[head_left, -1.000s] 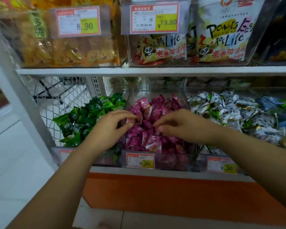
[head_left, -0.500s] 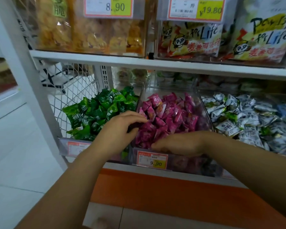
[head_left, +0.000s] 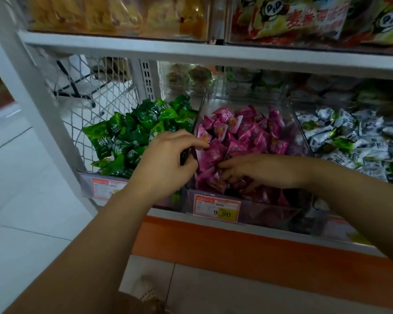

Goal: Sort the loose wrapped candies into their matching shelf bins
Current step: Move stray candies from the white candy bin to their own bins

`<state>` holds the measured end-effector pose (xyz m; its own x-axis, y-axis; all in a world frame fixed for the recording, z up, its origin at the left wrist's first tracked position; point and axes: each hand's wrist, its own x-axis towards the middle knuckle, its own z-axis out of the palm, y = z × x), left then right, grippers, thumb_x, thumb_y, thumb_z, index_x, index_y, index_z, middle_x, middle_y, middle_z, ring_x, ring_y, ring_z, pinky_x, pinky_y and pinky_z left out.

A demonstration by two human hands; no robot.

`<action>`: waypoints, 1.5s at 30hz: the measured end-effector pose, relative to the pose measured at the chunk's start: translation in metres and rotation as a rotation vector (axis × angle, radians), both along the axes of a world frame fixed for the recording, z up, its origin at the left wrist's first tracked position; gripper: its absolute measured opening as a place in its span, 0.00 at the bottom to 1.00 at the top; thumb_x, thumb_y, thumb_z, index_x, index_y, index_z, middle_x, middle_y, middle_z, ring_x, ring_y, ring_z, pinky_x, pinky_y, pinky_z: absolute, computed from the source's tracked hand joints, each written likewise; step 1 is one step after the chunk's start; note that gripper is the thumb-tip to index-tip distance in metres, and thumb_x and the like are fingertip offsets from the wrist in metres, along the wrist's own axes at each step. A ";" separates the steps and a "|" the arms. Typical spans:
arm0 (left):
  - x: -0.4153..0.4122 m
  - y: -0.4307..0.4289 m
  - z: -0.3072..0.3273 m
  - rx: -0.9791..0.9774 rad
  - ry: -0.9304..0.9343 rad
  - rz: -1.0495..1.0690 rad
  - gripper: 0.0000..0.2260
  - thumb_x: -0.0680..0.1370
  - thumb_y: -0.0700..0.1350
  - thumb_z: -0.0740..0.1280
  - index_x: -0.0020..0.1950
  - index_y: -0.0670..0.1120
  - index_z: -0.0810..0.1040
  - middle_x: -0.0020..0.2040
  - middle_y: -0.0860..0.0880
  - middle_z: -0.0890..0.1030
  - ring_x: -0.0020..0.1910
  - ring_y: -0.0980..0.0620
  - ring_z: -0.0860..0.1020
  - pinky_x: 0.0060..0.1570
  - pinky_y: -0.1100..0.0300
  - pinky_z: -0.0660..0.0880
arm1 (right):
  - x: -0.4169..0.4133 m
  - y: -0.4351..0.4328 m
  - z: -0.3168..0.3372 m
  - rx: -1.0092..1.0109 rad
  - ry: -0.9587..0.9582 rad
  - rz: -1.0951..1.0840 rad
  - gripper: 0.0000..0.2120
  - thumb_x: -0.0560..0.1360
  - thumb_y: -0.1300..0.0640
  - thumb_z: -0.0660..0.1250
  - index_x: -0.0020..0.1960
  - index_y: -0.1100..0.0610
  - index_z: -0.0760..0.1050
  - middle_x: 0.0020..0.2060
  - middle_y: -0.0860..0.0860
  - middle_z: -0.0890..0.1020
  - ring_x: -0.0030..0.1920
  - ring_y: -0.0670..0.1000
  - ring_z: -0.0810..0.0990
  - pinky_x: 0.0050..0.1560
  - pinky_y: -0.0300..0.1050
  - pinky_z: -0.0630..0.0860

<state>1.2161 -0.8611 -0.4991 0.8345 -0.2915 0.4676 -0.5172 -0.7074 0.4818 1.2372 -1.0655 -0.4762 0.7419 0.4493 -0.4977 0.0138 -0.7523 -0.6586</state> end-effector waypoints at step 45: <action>0.014 -0.005 0.000 0.005 -0.127 0.046 0.14 0.72 0.45 0.58 0.47 0.46 0.83 0.42 0.54 0.81 0.45 0.48 0.75 0.62 0.68 0.58 | 0.029 -0.005 0.003 -0.523 -0.992 0.713 0.12 0.73 0.49 0.67 0.57 0.46 0.76 0.61 0.47 0.72 0.62 0.51 0.68 0.64 0.49 0.63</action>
<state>1.2297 -0.8664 -0.4991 0.7811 -0.2574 0.5688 -0.5409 -0.7340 0.4106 1.2659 -1.0700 -0.4734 0.5720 0.8117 -0.1181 0.8119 -0.5397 0.2227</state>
